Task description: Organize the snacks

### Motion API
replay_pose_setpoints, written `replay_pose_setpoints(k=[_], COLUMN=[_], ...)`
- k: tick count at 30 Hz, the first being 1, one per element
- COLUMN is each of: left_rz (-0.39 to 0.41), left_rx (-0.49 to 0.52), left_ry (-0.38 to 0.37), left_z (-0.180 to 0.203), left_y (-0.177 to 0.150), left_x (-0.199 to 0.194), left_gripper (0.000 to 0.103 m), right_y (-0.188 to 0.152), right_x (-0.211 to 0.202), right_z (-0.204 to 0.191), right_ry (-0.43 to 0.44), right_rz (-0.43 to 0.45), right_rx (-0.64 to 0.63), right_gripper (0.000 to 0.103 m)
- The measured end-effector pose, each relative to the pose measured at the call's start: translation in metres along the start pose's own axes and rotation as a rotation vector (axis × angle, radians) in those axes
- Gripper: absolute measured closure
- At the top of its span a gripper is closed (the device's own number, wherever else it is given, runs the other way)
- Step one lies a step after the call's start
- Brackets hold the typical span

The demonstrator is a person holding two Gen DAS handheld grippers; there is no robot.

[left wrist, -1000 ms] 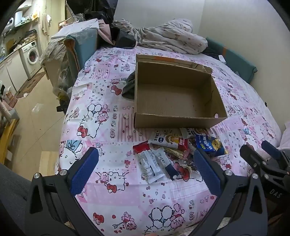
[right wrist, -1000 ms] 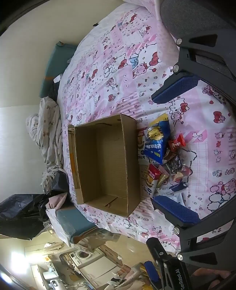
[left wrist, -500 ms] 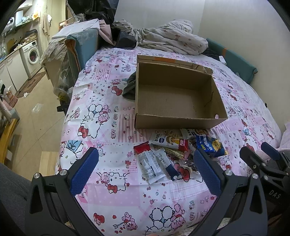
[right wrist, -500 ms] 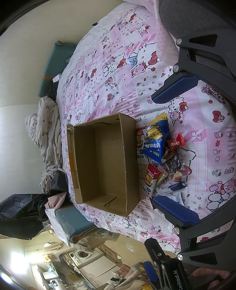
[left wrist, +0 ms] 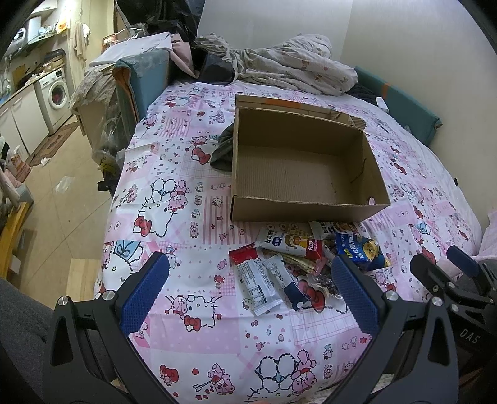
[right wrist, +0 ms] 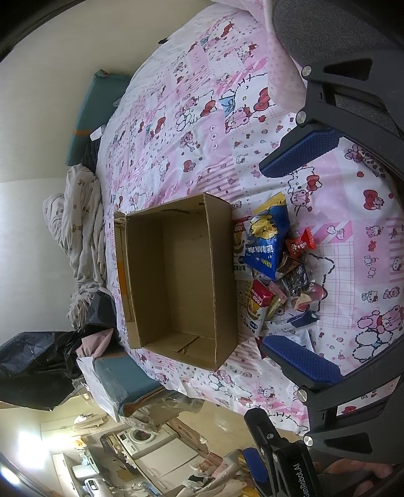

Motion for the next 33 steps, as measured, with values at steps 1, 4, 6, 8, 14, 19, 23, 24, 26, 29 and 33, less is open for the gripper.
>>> replay_pose_setpoints(k=[1, 4, 6, 8, 14, 19, 23, 24, 26, 29, 33], left_rz=[0.0, 0.003, 0.003, 0.003, 0.004, 0.004, 0.004, 0.006, 0.005, 0.006, 0.006], left_rx=[0.001, -0.001, -0.002, -0.004, -0.002, -0.004, 0.001, 0.003, 0.004, 0.003, 0.004], left_ry=[0.002, 0.001, 0.001, 0.001, 0.001, 0.0, -0.001, 0.0, -0.003, -0.002, -0.003], left_z=[0.0001, -0.0013, -0.001, -0.0015, -0.0017, -0.0017, -0.0008, -0.0004, -0.0001, -0.0004, -0.0004], left_y=[0.0002, 0.0005, 0.0006, 0.0008, 0.001, 0.0008, 0.0007, 0.0008, 0.0007, 0.0007, 0.0006], left_x=[0.0, -0.0004, -0.0004, -0.0008, -0.0009, -0.0009, -0.0012, -0.0018, -0.0022, -0.0023, -0.0023], left_gripper=[0.0, 0.0, 0.0, 0.0, 0.0, 0.0, 0.0, 0.0, 0.0, 0.0, 0.0], right_y=[-0.0001, -0.0002, -0.0003, -0.0006, -0.0007, -0.0005, -0.0003, 0.0001, -0.0003, 0.0001, 0.0001], right_x=[-0.0001, -0.0001, 0.0, 0.0003, 0.0006, 0.0007, 0.0001, 0.0004, 0.0005, 0.0007, 0.0008], right_z=[-0.0002, -0.0002, -0.0002, -0.0003, -0.0006, -0.0007, -0.0003, -0.0007, -0.0008, -0.0009, -0.0009], right_ry=[0.0, 0.0, 0.0, 0.002, 0.002, -0.001, -0.006, -0.007, -0.006, -0.005, -0.005], right_rz=[0.002, 0.001, 0.001, -0.002, -0.005, -0.006, -0.002, -0.003, -0.004, -0.004, -0.006], right_rx=[-0.001, -0.001, 0.0, 0.0, 0.0, -0.002, -0.001, -0.002, -0.003, -0.003, -0.004], right_gripper=[0.0, 0.0, 0.0, 0.0, 0.0, 0.0, 0.0, 0.0, 0.0, 0.0, 0.0])
Point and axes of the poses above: each gripper's, at about its wrist camera, not at the fingertips, and x roughly the way its jaws point, z to its right, y to its top, the point moved 9 cm from there along x, roughly the way its jaws point, and after that the axes turned 3 degrees about y, right-handed, at the moved point
